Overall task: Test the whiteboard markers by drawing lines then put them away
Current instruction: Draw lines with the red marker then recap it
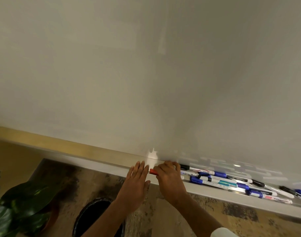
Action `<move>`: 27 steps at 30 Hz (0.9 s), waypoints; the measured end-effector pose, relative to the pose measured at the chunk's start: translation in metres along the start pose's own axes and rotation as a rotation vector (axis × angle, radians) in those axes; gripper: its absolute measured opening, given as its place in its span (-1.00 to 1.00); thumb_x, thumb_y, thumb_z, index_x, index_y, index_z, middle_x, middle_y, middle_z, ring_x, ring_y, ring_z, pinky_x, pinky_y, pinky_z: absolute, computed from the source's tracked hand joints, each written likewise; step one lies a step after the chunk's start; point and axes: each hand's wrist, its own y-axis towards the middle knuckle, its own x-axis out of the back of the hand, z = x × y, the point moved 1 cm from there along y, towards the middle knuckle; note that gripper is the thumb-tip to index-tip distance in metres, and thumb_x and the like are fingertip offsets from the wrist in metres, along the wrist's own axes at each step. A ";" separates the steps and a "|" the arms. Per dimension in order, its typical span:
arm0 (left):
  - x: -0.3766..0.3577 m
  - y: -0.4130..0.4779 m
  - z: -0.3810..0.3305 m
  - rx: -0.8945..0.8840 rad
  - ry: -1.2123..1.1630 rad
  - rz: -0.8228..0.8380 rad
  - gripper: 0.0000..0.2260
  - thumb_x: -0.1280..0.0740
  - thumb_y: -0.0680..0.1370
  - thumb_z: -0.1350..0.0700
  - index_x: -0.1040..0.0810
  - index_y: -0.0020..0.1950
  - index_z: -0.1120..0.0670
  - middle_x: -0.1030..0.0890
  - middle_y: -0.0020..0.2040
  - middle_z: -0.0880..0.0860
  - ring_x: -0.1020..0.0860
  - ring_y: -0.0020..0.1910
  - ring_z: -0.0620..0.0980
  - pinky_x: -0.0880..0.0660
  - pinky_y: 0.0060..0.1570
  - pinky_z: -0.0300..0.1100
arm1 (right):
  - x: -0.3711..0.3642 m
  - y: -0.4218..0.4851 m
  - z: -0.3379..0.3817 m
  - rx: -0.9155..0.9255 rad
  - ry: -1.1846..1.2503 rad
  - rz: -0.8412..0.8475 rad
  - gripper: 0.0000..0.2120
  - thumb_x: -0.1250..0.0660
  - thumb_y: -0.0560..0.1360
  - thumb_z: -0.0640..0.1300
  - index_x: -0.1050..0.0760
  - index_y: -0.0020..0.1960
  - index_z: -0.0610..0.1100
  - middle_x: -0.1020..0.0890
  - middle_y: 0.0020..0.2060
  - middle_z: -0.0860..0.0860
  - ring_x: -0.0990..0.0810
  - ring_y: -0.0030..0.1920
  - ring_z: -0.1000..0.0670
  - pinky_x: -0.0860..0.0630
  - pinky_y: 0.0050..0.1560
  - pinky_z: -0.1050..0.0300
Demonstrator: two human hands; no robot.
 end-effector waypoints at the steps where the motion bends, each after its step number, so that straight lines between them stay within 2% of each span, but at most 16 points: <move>1: -0.003 0.001 0.001 -0.009 0.013 -0.004 -0.38 0.23 0.73 -0.17 -0.35 0.56 0.12 -0.35 0.57 0.14 -0.34 0.54 0.14 0.08 0.51 -0.08 | -0.001 0.001 -0.001 0.005 0.010 -0.012 -0.58 -0.67 0.23 -0.10 -0.65 0.05 0.03 -0.71 -0.03 0.08 -0.63 0.07 -0.05 -0.52 0.19 -0.14; 2: -0.005 0.003 0.002 -0.020 0.016 -0.023 -0.44 0.17 0.75 -0.13 -0.42 0.52 0.11 -0.43 0.52 0.13 -0.41 0.49 0.13 0.04 0.50 -0.07 | 0.000 0.001 -0.001 0.005 0.027 -0.018 -0.60 -0.66 0.24 -0.08 -0.65 0.04 0.03 -0.71 -0.03 0.08 -0.63 0.06 -0.05 -0.53 0.17 -0.12; 4: -0.007 0.003 0.000 -0.031 -0.009 -0.093 -0.46 0.14 0.75 -0.12 -0.44 0.50 0.10 -0.45 0.51 0.12 -0.41 0.49 0.12 0.05 0.52 -0.09 | -0.001 0.001 -0.001 0.013 0.050 -0.031 -0.64 -0.65 0.27 -0.07 -0.65 0.02 0.03 -0.70 -0.05 0.09 -0.63 0.04 -0.03 -0.56 0.13 -0.07; 6: -0.003 0.001 0.000 -0.058 -0.074 -0.147 -0.38 0.20 0.73 -0.21 -0.36 0.56 0.09 -0.31 0.58 0.08 -0.24 0.58 0.08 0.17 0.56 -0.16 | 0.000 0.001 -0.001 0.027 0.083 -0.056 -0.66 -0.64 0.29 -0.08 -0.65 0.02 0.03 -0.69 -0.05 0.09 -0.62 0.03 -0.02 -0.59 0.12 -0.06; 8: 0.004 0.001 -0.002 -0.053 -0.192 -0.182 -0.24 0.33 0.63 -0.34 -0.23 0.63 0.03 -0.11 0.62 -0.06 -0.01 0.64 -0.06 0.31 0.56 -0.26 | 0.002 0.001 0.000 0.029 0.149 -0.092 -0.65 -0.63 0.31 -0.13 -0.64 0.06 0.02 -0.68 -0.02 0.07 -0.60 0.05 -0.03 -0.59 0.12 -0.07; 10: 0.012 0.001 -0.005 -0.018 -0.317 -0.198 -0.15 0.38 0.54 -0.44 -0.21 0.62 -0.04 -0.09 0.60 -0.15 0.06 0.62 -0.18 0.31 0.52 -0.34 | 0.006 0.001 0.002 0.024 0.207 -0.135 -0.63 -0.60 0.34 -0.18 -0.62 0.09 0.01 -0.67 0.00 0.06 -0.61 0.06 -0.05 -0.57 0.14 -0.07; 12: 0.020 0.002 -0.009 0.043 -0.453 -0.225 -0.18 0.28 0.53 -0.49 -0.28 0.59 -0.07 -0.20 0.59 -0.15 -0.01 0.62 -0.18 0.19 0.57 -0.28 | 0.014 0.000 0.005 0.017 0.257 -0.171 -0.72 -0.49 0.44 -0.18 -0.59 0.13 0.01 -0.66 0.05 0.04 -0.60 0.11 -0.07 -0.56 0.17 -0.09; 14: 0.032 0.001 -0.015 0.081 -0.614 -0.262 -0.41 0.04 0.64 -0.38 -0.41 0.52 -0.12 -0.38 0.55 -0.11 -0.23 0.59 -0.10 -0.14 0.60 -0.06 | 0.022 0.000 0.007 -0.027 0.332 -0.192 -0.79 -0.27 0.58 -0.06 -0.57 0.19 0.01 -0.63 0.13 0.04 -0.56 0.19 -0.07 -0.51 0.24 -0.07; 15: 0.039 -0.001 -0.019 0.078 -0.711 -0.287 -0.55 -0.09 0.68 -0.27 -0.47 0.47 -0.12 -0.49 0.48 -0.11 -0.38 0.50 -0.11 -0.32 0.52 -0.01 | 0.027 0.000 0.008 -0.059 0.382 -0.183 -0.72 -0.16 0.62 0.03 -0.56 0.22 0.02 -0.61 0.16 0.04 -0.53 0.22 -0.05 -0.49 0.29 -0.05; 17: 0.062 -0.007 -0.032 0.067 -0.878 -0.351 -0.70 -0.24 0.69 -0.05 -0.55 0.40 -0.06 -0.64 0.28 -0.16 -0.56 0.29 -0.19 -0.51 0.34 -0.13 | 0.038 0.001 0.010 -0.103 0.498 -0.168 -0.61 -0.06 0.63 0.13 -0.54 0.27 0.02 -0.58 0.20 0.05 -0.49 0.26 -0.02 -0.47 0.31 -0.04; 20: 0.100 -0.016 -0.055 0.060 -1.136 -0.374 -0.77 -0.28 0.68 0.13 -0.63 0.29 0.02 -0.72 0.15 -0.10 -0.64 0.19 -0.14 -0.52 0.26 -0.25 | 0.066 0.002 0.015 -0.108 0.698 -0.218 -0.67 -0.13 0.64 0.11 -0.51 0.29 0.02 -0.57 0.16 0.09 -0.53 0.19 0.07 -0.52 0.24 0.08; 24: 0.134 -0.025 -0.077 0.113 -1.361 -0.345 -0.78 -0.33 0.65 0.10 -0.67 0.26 0.04 -0.72 0.15 -0.02 -0.64 0.22 -0.06 -0.49 0.37 -0.06 | 0.122 -0.002 0.024 -0.091 0.929 -0.313 -0.78 -0.24 0.65 -0.06 -0.54 0.26 0.02 -0.59 0.11 0.11 -0.57 0.17 0.10 -0.49 0.18 0.31; 27: 0.158 -0.032 -0.097 0.072 -1.441 -0.316 -0.72 -0.34 0.64 0.08 -0.64 0.33 0.07 -0.70 0.22 0.05 -0.62 0.28 0.01 -0.44 0.43 0.05 | 0.164 -0.010 0.031 -0.164 1.037 -0.314 -0.80 -0.27 0.62 -0.07 -0.51 0.18 0.17 -0.61 0.06 0.24 -0.58 0.13 0.17 -0.47 0.08 0.42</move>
